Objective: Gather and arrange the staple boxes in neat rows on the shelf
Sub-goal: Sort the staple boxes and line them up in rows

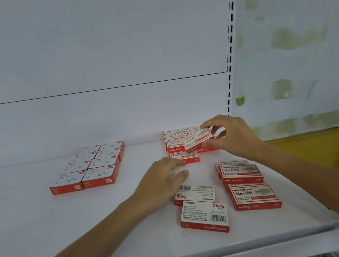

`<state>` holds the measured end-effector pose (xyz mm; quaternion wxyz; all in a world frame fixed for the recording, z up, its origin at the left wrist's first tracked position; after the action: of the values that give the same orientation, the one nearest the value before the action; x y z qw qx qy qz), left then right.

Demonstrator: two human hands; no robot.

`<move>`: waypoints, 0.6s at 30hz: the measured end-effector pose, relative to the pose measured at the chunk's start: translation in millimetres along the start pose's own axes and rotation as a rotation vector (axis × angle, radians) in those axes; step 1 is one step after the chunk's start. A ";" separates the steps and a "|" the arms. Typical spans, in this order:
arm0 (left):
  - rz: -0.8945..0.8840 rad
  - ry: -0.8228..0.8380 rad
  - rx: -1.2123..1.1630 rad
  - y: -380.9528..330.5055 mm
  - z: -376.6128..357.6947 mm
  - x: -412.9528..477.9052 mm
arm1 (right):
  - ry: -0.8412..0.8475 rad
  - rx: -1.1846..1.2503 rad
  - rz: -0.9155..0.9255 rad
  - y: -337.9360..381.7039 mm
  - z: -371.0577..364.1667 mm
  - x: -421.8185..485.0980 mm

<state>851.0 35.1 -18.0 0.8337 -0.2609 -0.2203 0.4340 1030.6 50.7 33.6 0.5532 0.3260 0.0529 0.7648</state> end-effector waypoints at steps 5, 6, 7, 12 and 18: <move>-0.078 0.089 0.165 -1.5 -11.1 -6.5 | 0.237 0.004 -0.282 -46.8 3.7 -15.8; -0.084 0.086 0.176 -1.6 -11.7 -7.2 | 0.293 0.008 -0.325 -53.0 1.6 -19.1; -0.085 0.082 0.176 -1.2 -12.2 -7.0 | 0.319 0.013 -0.351 -57.2 0.0 -20.9; -0.095 0.083 0.124 -3.9 -10.1 -7.9 | 0.280 0.010 -0.312 -47.2 -9.2 -11.1; -0.084 0.176 0.002 -8.7 -9.6 -10.4 | 0.223 -0.037 -0.347 -44.4 -18.3 -4.2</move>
<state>856.6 19.8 -21.4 0.8674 -0.2879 -0.1564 0.3745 1057.2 69.1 -2.1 0.6732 0.2153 0.1551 0.6902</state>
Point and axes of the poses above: each hand's wrist, its own x-axis towards the middle knuckle, its own z-axis out of the back of the hand, y = z × x, the point moved 6 cm from there along x, towards the middle knuckle, and after that the axes turned 8 degrees about y, right-handed, at the moved point
